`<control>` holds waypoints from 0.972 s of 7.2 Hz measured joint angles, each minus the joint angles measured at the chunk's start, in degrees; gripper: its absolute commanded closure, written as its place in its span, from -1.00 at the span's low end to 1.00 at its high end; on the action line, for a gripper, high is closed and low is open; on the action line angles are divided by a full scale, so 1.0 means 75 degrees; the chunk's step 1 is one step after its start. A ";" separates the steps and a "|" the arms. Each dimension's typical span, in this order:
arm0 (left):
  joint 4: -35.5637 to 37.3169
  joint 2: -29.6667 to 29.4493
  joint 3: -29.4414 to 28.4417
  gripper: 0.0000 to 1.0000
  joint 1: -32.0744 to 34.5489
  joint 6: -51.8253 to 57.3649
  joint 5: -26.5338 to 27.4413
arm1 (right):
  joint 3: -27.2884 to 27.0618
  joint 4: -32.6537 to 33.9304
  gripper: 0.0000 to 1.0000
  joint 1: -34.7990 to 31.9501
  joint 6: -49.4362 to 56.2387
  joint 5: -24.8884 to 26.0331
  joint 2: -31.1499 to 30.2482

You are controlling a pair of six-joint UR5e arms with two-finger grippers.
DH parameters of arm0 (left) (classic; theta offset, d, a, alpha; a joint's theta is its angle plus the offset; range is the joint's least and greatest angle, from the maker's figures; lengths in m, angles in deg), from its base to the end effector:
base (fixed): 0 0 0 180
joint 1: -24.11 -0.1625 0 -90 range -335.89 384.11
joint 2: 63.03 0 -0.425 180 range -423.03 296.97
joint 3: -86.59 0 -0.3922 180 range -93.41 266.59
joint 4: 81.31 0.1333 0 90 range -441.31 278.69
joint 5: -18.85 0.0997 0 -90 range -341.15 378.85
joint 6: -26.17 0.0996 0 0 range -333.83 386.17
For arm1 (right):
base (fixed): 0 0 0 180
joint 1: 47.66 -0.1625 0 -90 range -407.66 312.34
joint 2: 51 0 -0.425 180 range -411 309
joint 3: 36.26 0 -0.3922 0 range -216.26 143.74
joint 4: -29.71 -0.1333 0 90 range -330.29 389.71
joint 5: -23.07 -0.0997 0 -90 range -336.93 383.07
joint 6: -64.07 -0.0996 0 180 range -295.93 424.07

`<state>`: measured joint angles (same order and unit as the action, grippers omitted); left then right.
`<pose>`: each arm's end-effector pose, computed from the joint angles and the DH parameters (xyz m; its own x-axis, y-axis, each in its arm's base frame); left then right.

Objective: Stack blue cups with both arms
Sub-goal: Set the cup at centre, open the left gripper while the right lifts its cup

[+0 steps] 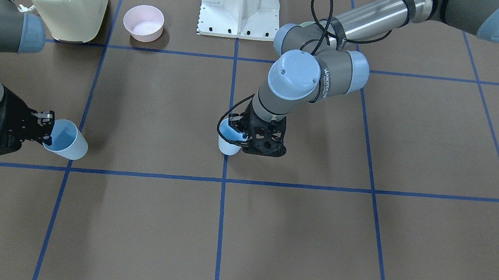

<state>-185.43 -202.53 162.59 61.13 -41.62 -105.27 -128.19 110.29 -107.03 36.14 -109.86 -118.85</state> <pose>0.5681 -0.5254 0.1882 0.5383 -0.0140 -0.8426 -0.0499 0.9976 -0.0485 -0.2706 -0.5855 0.4019 0.5864 -0.2793 0.7603 0.1700 0.9602 0.2216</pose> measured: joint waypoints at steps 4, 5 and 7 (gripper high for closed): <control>-0.0420 -0.0044 0.0011 -0.95 0.0087 0.0047 0.0020 | 0.0009 0.0076 1.00 -0.0021 -0.0826 -0.0272 0.0652; -0.0486 0.0003 0.0070 -0.95 0.0263 0.0062 -0.0149 | 0.0010 0.0111 1.00 0.0007 -0.1112 -0.0304 0.0868; -0.0506 0.0483 0.0425 -0.95 0.0853 0.0312 -0.0906 | 0.0001 0.0145 1.00 0.0207 -0.1940 -0.0319 0.1342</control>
<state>-189.23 -198.90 165.78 67.53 -39.27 -112.07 -128.18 111.38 -105.48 21.59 -112.25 -108.78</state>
